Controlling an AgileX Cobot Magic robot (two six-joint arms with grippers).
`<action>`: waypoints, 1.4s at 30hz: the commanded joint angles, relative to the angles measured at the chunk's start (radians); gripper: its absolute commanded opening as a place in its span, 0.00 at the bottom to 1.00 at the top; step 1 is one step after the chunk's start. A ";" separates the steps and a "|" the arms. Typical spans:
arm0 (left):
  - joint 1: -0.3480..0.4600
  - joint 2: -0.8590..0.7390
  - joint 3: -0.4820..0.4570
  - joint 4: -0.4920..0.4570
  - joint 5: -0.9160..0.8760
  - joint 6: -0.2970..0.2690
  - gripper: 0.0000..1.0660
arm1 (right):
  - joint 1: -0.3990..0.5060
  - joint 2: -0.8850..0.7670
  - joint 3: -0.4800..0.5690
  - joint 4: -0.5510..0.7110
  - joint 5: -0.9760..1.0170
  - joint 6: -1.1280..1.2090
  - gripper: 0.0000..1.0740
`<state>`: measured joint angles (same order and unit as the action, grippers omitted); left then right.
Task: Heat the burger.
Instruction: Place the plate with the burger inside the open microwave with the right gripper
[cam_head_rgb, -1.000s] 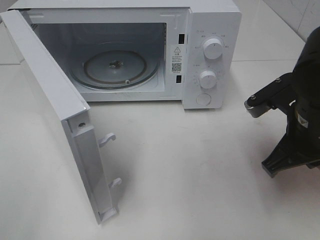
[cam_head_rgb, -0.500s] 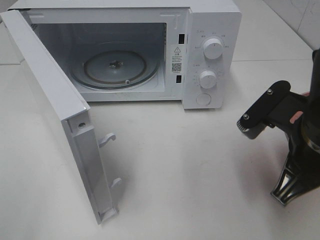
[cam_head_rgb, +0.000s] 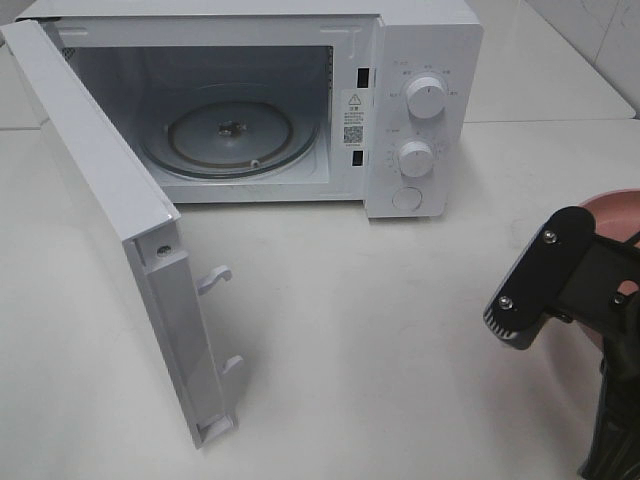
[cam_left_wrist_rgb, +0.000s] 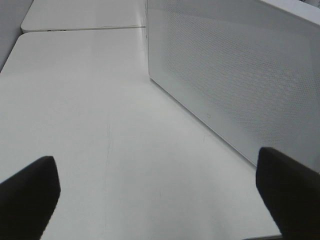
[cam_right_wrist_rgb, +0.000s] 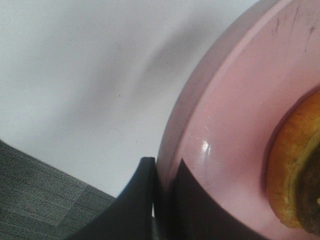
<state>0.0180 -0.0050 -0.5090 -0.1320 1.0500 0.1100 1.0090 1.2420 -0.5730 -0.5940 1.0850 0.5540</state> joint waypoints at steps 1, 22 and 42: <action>0.001 -0.022 0.003 -0.008 -0.009 -0.002 0.94 | 0.060 -0.035 0.004 -0.065 0.058 0.003 0.03; 0.001 -0.022 0.003 -0.008 -0.009 -0.002 0.94 | 0.252 -0.057 0.004 -0.095 0.052 -0.123 0.04; 0.001 -0.022 0.003 -0.008 -0.009 -0.002 0.94 | 0.252 -0.057 0.004 -0.159 -0.056 -0.368 0.04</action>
<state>0.0180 -0.0050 -0.5090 -0.1320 1.0500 0.1100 1.2610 1.1930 -0.5690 -0.6820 1.0180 0.2100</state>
